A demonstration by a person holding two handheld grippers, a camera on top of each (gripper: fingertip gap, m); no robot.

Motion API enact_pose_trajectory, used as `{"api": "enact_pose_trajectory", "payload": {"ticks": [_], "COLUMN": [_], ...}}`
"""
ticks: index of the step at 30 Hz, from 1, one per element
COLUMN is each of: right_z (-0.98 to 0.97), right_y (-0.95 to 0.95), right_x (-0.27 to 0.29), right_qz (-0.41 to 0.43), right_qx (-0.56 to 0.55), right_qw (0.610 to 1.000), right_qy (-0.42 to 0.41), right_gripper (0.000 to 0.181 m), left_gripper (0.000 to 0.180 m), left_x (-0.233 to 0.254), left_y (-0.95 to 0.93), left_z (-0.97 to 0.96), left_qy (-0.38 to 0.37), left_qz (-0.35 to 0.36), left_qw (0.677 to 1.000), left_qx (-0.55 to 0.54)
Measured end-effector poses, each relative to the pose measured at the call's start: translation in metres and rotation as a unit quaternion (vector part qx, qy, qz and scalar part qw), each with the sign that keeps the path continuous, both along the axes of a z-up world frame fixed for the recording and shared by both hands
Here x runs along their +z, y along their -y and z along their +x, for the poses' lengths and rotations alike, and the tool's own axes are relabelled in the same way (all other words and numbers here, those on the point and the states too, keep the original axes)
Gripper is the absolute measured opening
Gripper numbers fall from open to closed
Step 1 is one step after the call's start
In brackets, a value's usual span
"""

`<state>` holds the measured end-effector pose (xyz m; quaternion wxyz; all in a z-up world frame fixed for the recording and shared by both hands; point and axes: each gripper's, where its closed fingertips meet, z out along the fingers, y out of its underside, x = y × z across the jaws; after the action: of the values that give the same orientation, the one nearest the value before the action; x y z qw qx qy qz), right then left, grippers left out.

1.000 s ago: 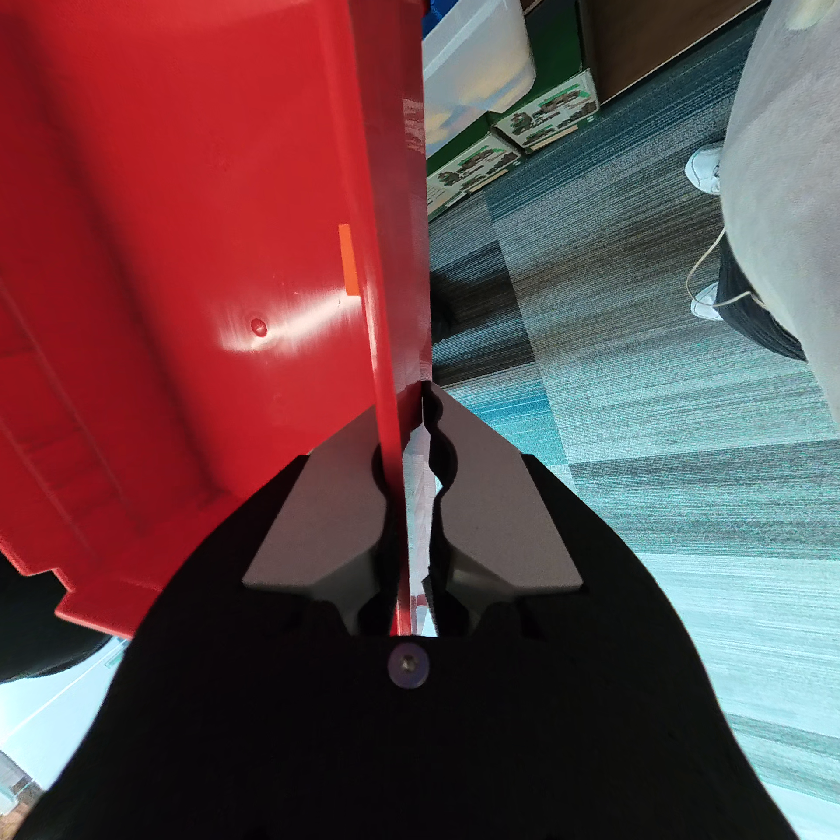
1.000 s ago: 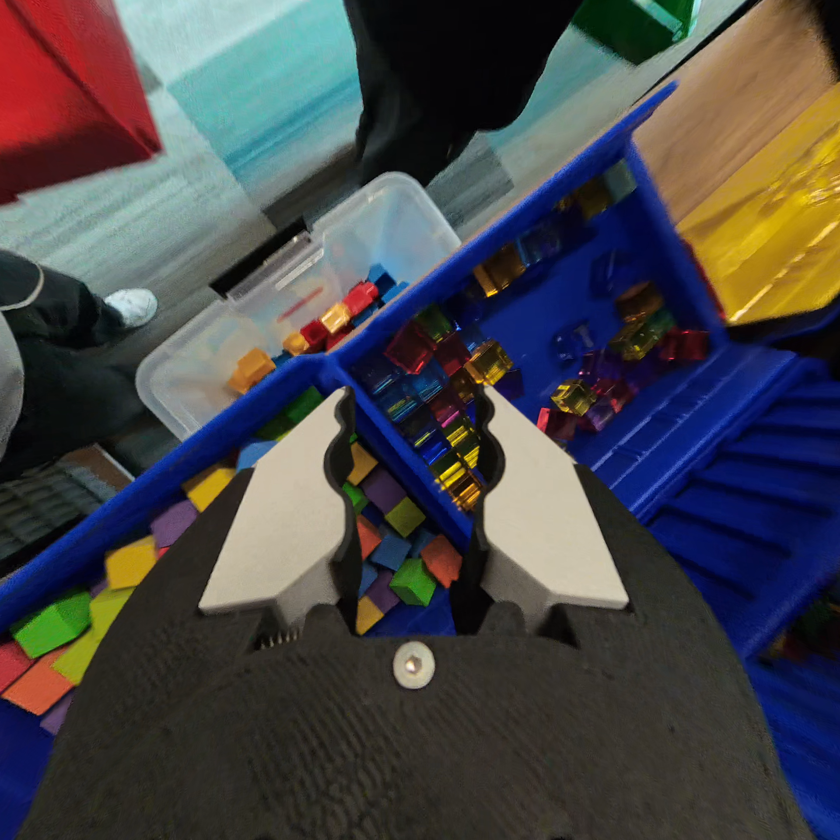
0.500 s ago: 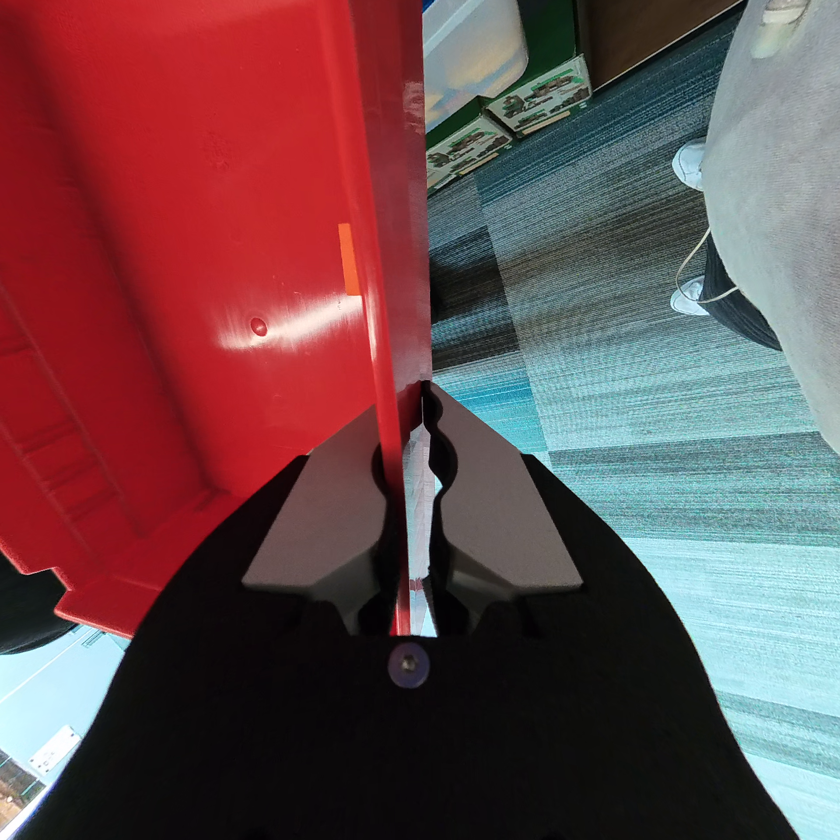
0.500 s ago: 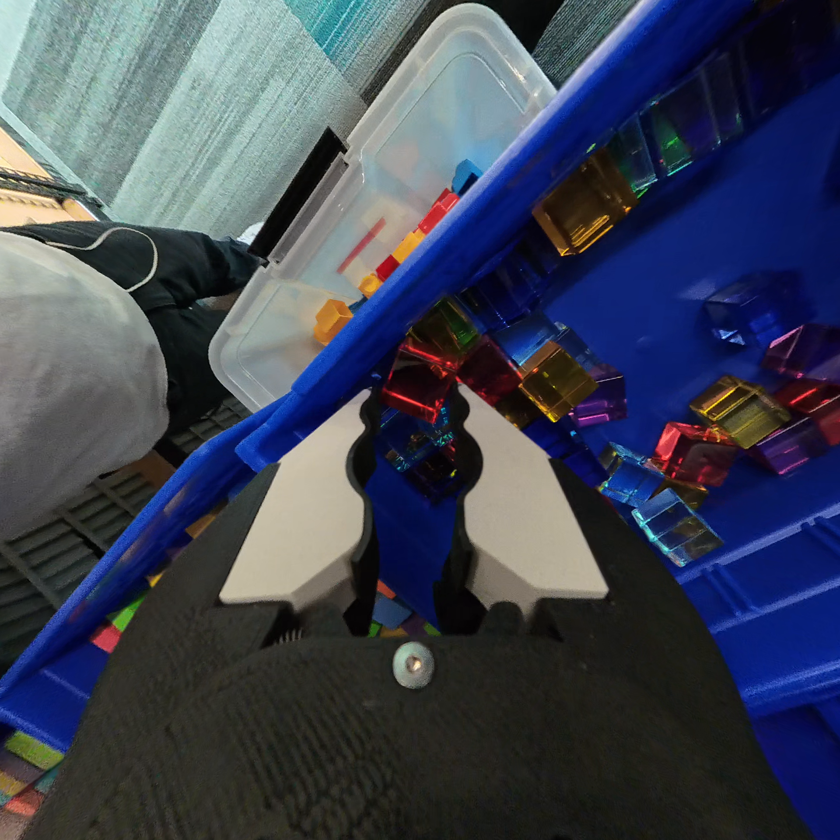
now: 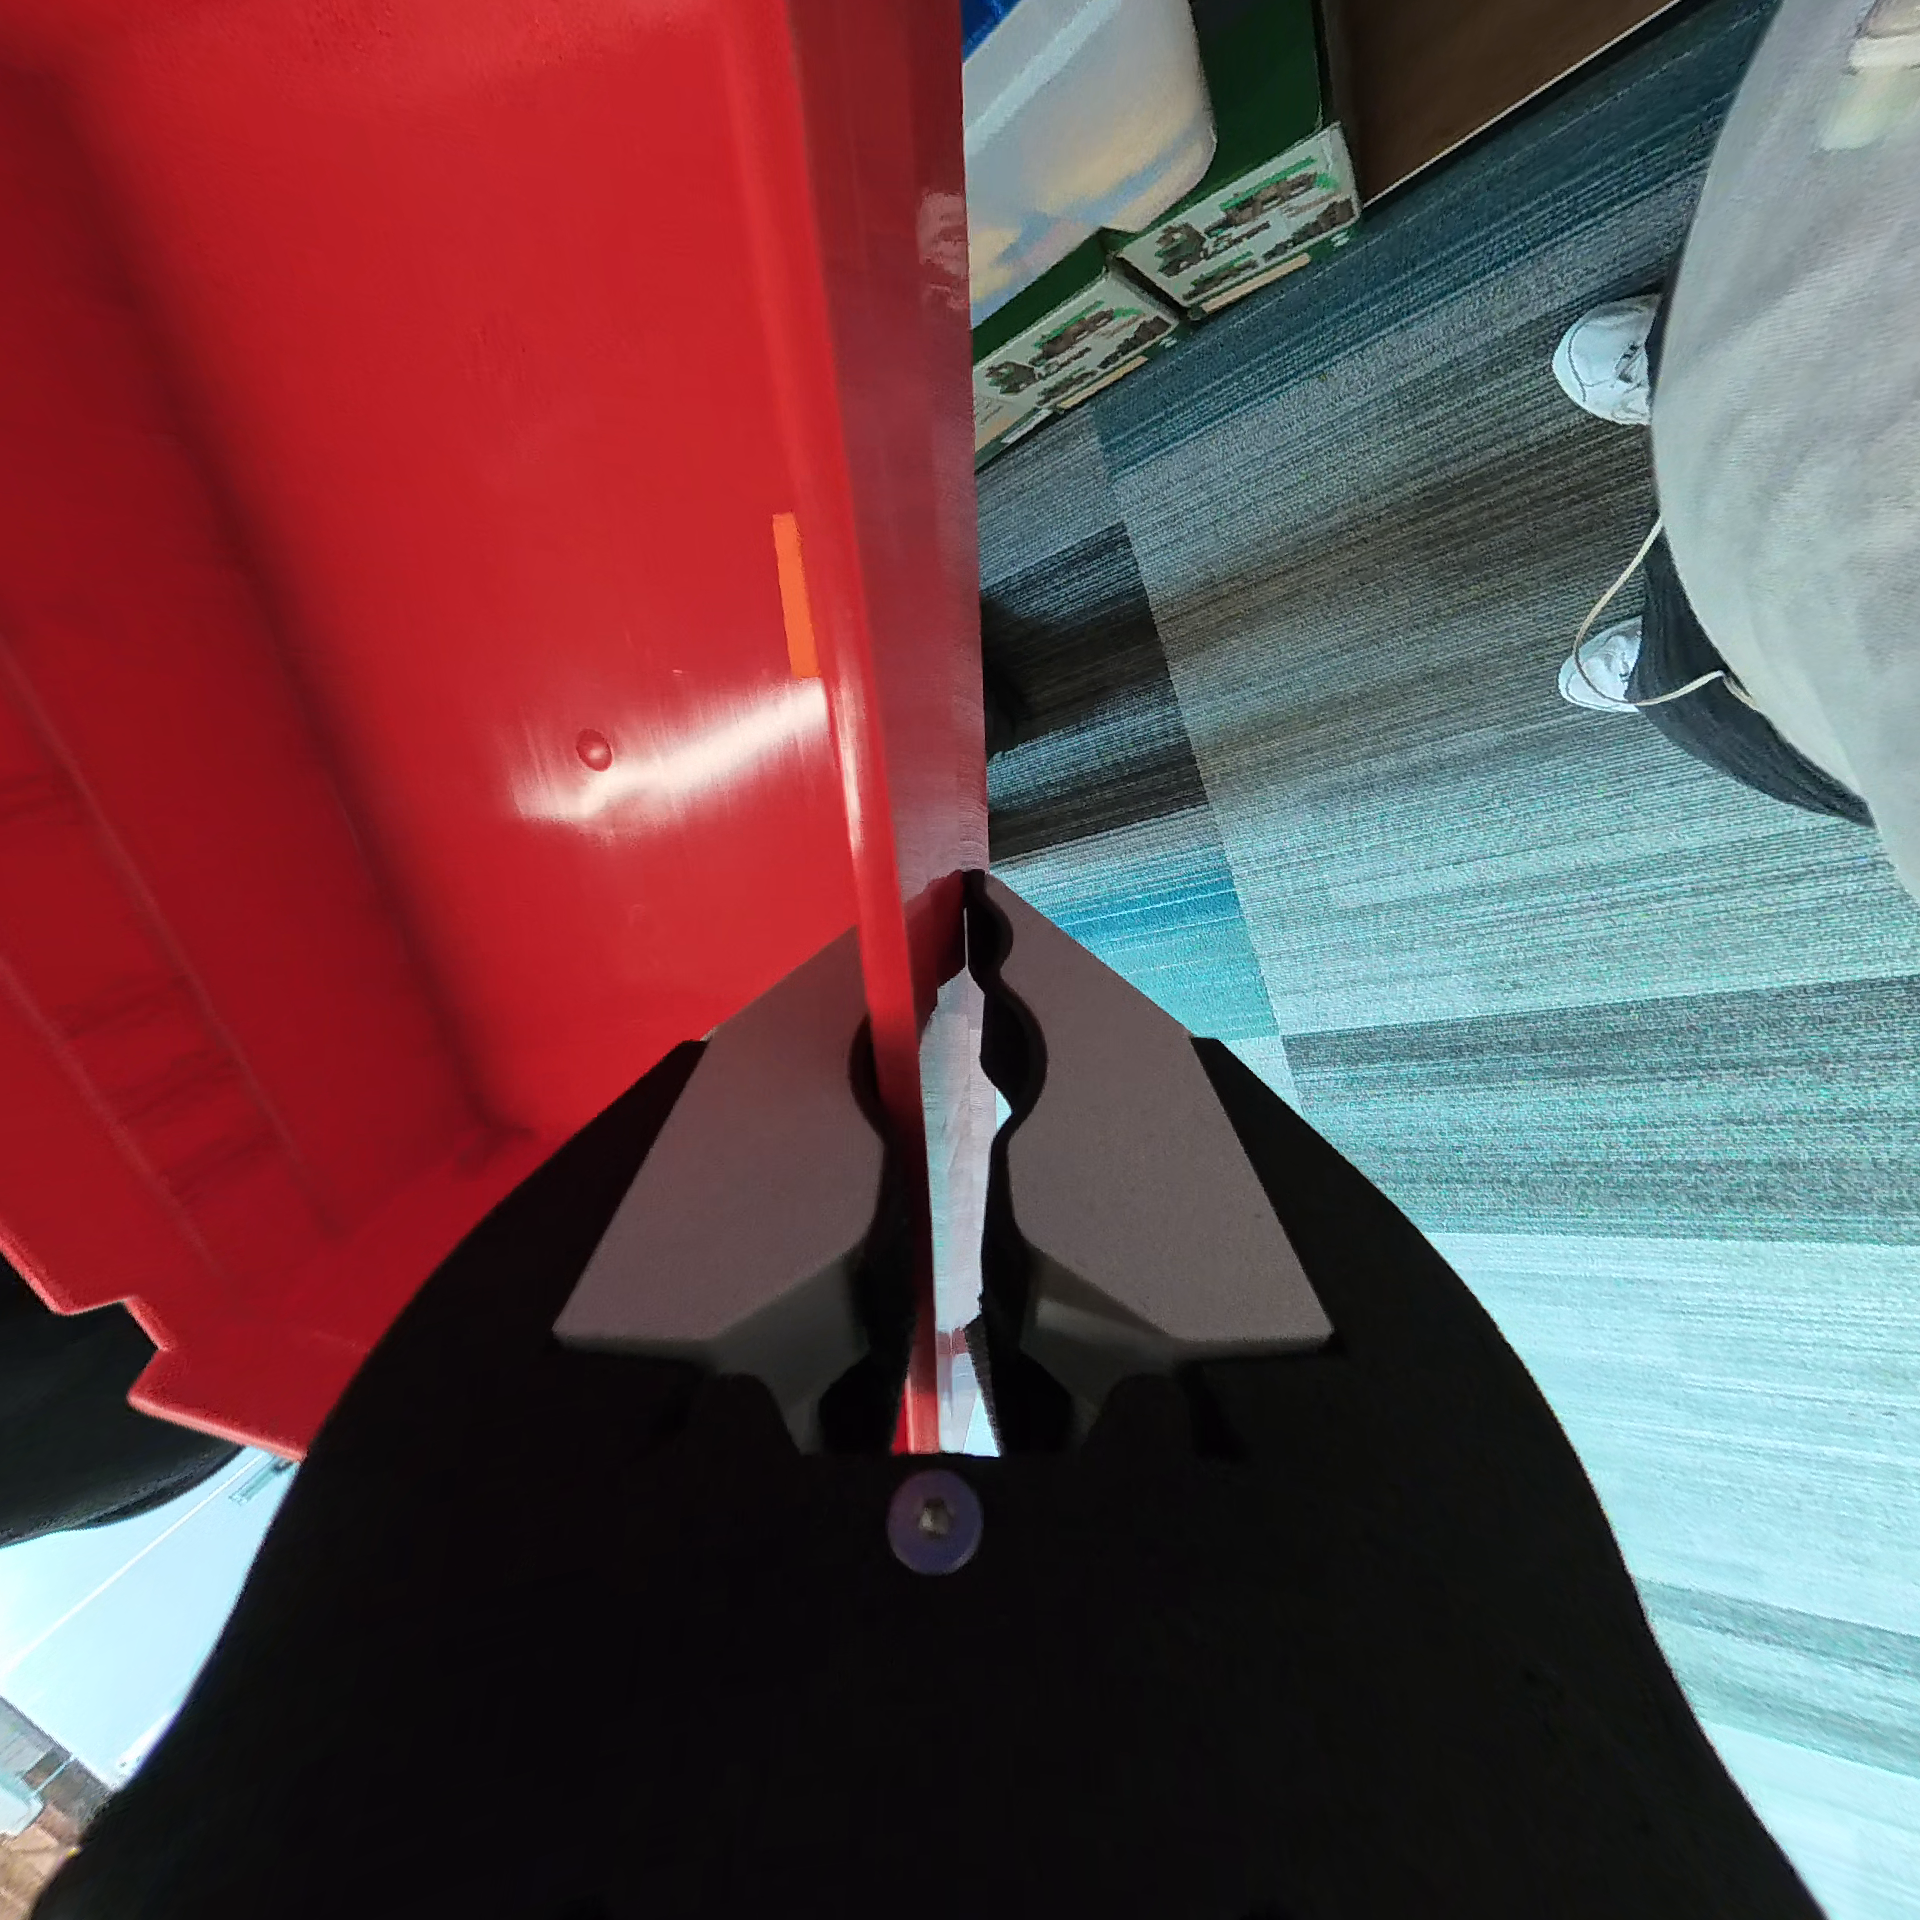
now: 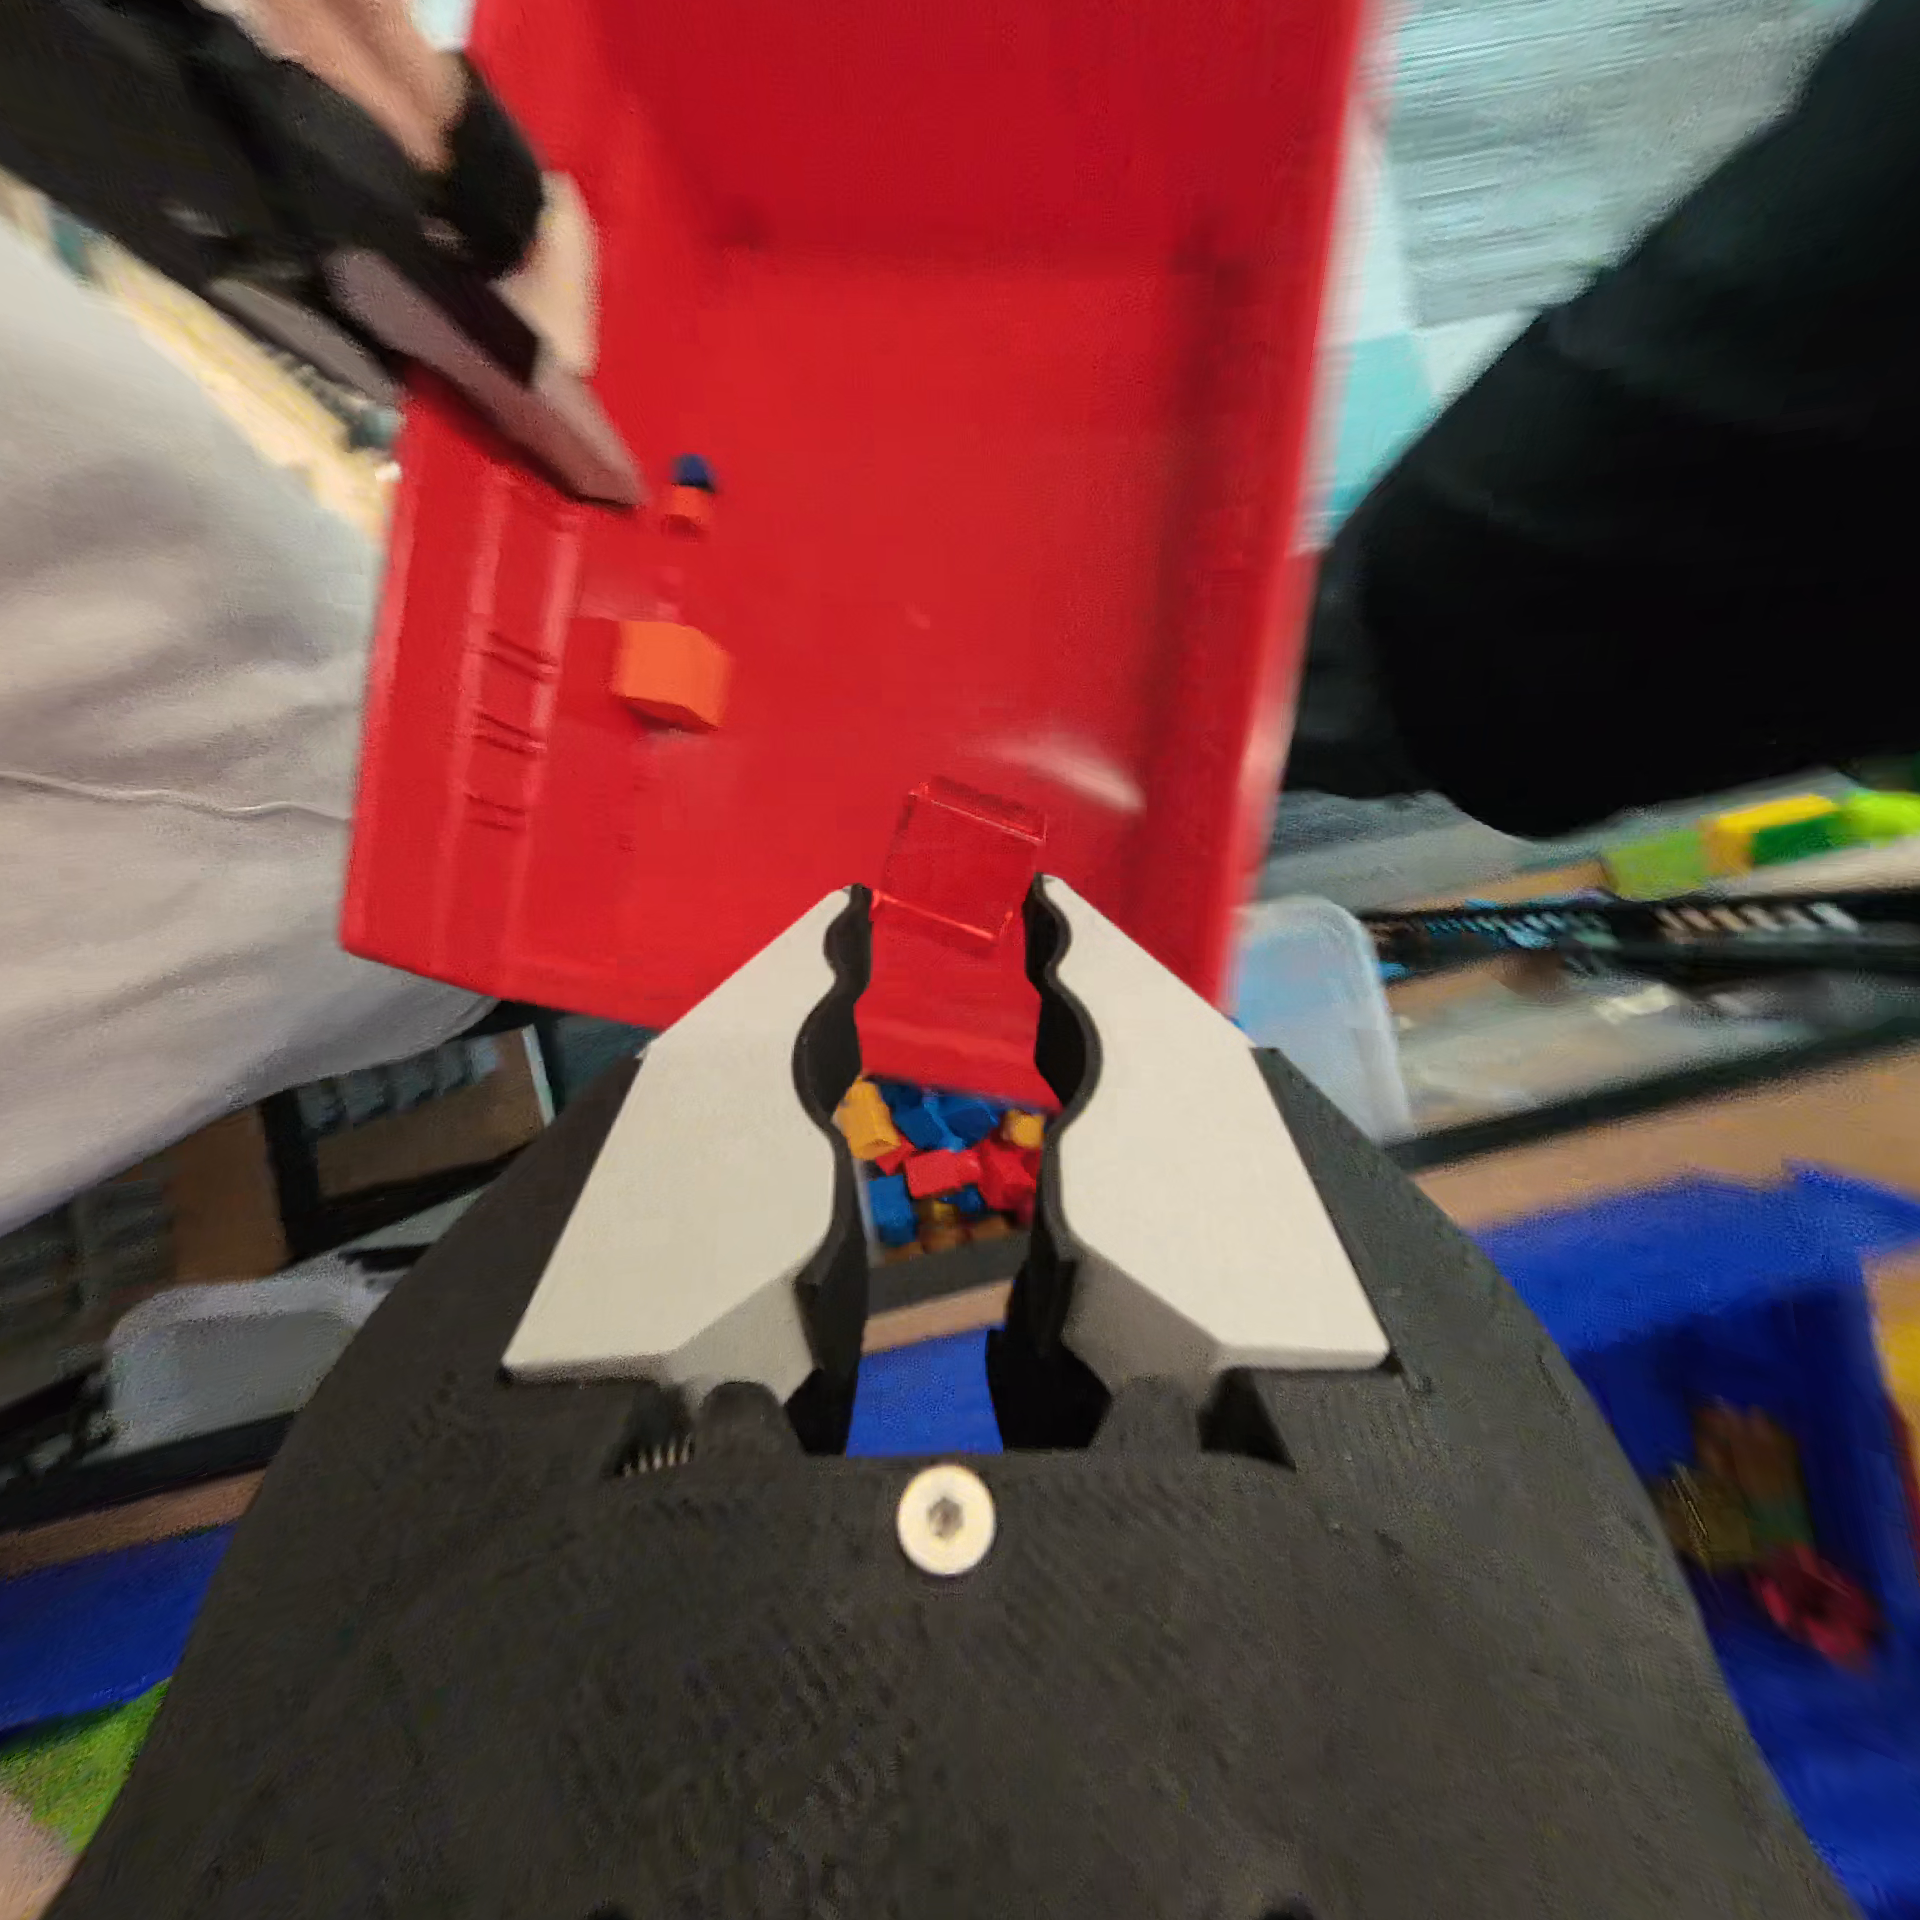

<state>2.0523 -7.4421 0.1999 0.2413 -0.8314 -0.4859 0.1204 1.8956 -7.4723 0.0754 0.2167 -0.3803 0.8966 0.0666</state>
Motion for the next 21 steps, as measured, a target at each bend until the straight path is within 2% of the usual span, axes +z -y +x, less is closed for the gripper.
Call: {"api": "enact_pose_trajectory", "payload": {"ticks": [2,5,8,11,13,16,18,21], "right_z": [-0.029,-0.029,-0.002,0.089,0.159,0.24,0.266,0.287], "right_y": [0.005,-0.001,-0.009,-0.049,-0.069,-0.079,-0.076,-0.073], "right_x": [-0.026,-0.039,0.001,0.045,0.036,-0.036,-0.08,-0.118], "right_qz": [-0.047,-0.046,0.029,0.169,0.202,0.094,0.009,-0.035], "right_qx": [0.04,0.047,0.024,-0.131,-0.23,-0.348,-0.416,-0.475], "right_qw": [0.998,0.997,0.999,0.977,0.949,0.921,0.9,0.873], "right_qy": [0.005,0.029,-0.003,0.023,0.07,0.147,0.133,0.099], "right_gripper": [0.028,0.037,0.042,0.043,0.043,0.045,0.046,0.049], "left_gripper": [0.001,0.001,0.002,0.002,0.001,0.001,0.001,0.002], "left_x": [0.004,0.009,0.008,0.007,0.008,0.009,0.01,0.008], "left_y": [0.001,-0.001,-0.004,-0.008,-0.011,-0.011,-0.009,-0.007], "left_z": [0.003,0.004,0.0,-0.005,-0.008,-0.012,-0.016,-0.021], "left_qy": [0.003,0.009,0.01,0.014,0.017,0.022,0.023,0.02], "left_qz": [-0.003,-0.009,-0.011,-0.002,0.01,0.015,0.008,-0.002], "left_qw": [1.0,1.0,1.0,1.0,1.0,0.999,0.999,0.999], "left_qx": [-0.004,-0.004,0.002,0.01,0.015,0.023,0.032,0.045]}}
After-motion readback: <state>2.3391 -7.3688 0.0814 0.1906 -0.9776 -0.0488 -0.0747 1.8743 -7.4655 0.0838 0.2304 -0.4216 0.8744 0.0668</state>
